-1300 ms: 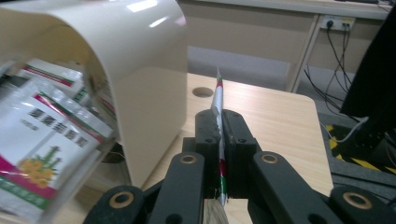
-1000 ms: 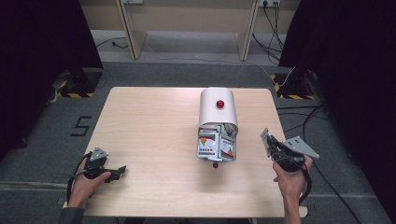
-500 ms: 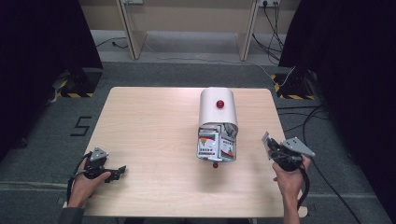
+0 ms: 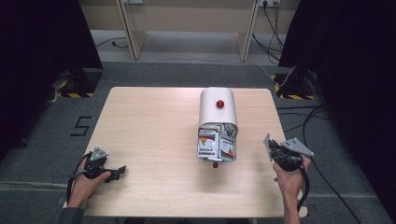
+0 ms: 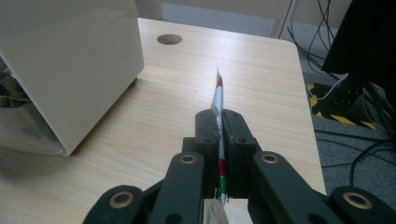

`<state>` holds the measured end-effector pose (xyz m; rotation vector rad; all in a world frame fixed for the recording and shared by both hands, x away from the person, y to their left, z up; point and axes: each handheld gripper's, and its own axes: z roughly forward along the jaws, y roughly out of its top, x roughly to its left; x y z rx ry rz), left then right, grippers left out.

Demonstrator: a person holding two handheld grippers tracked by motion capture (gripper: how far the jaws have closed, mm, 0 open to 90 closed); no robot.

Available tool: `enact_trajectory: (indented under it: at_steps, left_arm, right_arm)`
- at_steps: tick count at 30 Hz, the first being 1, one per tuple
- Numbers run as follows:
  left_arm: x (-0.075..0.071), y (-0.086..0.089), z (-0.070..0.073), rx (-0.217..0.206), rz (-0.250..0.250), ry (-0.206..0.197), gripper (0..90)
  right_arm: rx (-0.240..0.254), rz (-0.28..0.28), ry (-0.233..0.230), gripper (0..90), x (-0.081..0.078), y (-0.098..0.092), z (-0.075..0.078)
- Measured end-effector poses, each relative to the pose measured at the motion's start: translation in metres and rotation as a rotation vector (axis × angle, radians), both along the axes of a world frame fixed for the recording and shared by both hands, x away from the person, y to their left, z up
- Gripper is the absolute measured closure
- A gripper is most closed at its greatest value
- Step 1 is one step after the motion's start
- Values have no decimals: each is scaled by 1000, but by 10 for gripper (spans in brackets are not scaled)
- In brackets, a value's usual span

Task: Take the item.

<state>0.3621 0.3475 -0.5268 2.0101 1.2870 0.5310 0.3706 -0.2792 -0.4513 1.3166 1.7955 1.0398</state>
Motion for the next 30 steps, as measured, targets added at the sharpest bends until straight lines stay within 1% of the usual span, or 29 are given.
enact_trajectory:
  at_steps: [3,5,7,11,15,18,21,23,26,30]
  left_arm:
    - [0,0,0,0,0,0,0]
    - [0,0,0,0,0,0,0]
    - [0,0,0,0,0,0,0]
    - [0,0,0,0,0,0,0]
    - [0,0,0,0,0,0,0]
    - [0,0,0,0,0,0,0]
    - [0,0,0,0,0,0,0]
    - [0,0,0,0,0,0,0]
    - [0,0,0,0,0,0,0]
    - [0,0,0,0,0,0,0]
  right_arm:
    - [4,-9,14,864,1,-1,-3]
    - [1,-5,20,864,2,-2,-6]
    - [12,-2,27,864,2,-2,-9]
    - [6,4,41,864,3,-1,-13]
    - [-2,-4,47,864,4,-1,-15]
    - [-15,-7,45,863,5,-1,-15]
    - [-19,-3,57,863,5,0,-17]
    - [-40,-4,57,863,6,1,-18]
    - [-55,13,68,862,7,4,-20]
    - [-75,20,87,861,8,7,-25]
